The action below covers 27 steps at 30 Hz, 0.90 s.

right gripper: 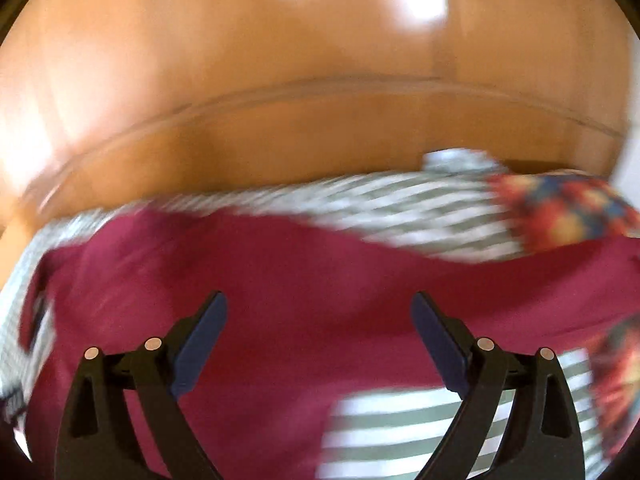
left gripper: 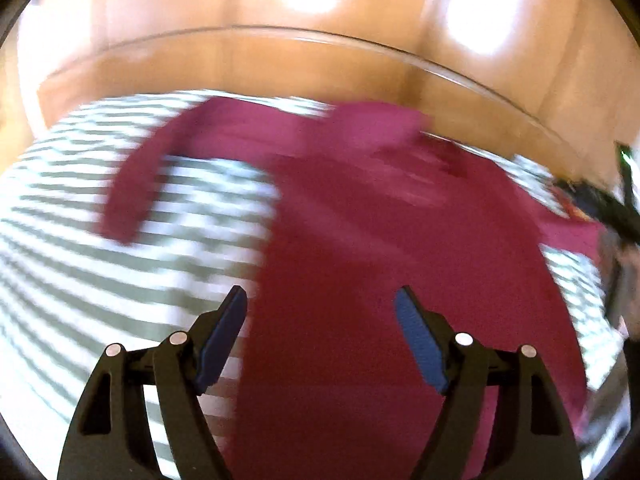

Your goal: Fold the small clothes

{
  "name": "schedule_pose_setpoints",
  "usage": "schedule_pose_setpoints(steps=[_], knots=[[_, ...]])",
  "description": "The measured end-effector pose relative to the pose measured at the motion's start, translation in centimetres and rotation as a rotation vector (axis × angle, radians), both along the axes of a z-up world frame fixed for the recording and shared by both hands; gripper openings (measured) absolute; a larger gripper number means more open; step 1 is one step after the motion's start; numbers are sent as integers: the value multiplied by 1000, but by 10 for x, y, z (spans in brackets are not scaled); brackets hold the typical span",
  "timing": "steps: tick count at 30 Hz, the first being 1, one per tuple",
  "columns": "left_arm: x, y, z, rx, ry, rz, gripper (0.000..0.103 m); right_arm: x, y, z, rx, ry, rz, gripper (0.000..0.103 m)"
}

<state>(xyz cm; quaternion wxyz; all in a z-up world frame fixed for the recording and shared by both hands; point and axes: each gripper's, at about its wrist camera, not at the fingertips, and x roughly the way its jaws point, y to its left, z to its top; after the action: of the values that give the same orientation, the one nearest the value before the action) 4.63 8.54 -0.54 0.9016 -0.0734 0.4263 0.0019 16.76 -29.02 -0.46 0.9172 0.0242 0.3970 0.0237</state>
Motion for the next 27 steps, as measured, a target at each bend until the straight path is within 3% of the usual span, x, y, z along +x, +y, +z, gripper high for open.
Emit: schedule_pose_setpoints(steps=[3, 5, 8, 12, 14, 15, 16, 18, 20, 24, 27], knots=[[6, 53, -2, 115, 5, 185, 78, -2, 61, -31, 19, 52, 92, 92], [14, 76, -4, 150, -4, 232, 80, -4, 88, -47, 13, 74, 119, 92], [31, 84, -12, 191, -7, 216, 85, -3, 104, -66, -8, 99, 111, 92], [68, 77, -39, 323, 29, 139, 86, -2, 101, -78, 9, 108, 82, 94], [84, 79, -50, 381, 47, 141, 78, -3, 101, -80, 16, 102, 92, 97], [92, 84, -55, 397, 66, 145, 61, -4, 101, -81, 12, 100, 97, 98], [98, 91, -59, 397, 85, 153, 35, -5, 103, -82, 8, 99, 97, 98], [104, 109, -55, 390, 100, 201, 4, -6, 104, -81, -4, 100, 98, 99], [99, 133, -32, 338, 55, 285, 4, -6, 103, -81, -8, 96, 97, 99], [77, 193, 42, 107, -82, 363, 3, -4, 104, -82, -11, 92, 95, 99], [90, 220, 74, 92, -108, 382, 3, -4, 106, -83, -22, 90, 94, 99]])
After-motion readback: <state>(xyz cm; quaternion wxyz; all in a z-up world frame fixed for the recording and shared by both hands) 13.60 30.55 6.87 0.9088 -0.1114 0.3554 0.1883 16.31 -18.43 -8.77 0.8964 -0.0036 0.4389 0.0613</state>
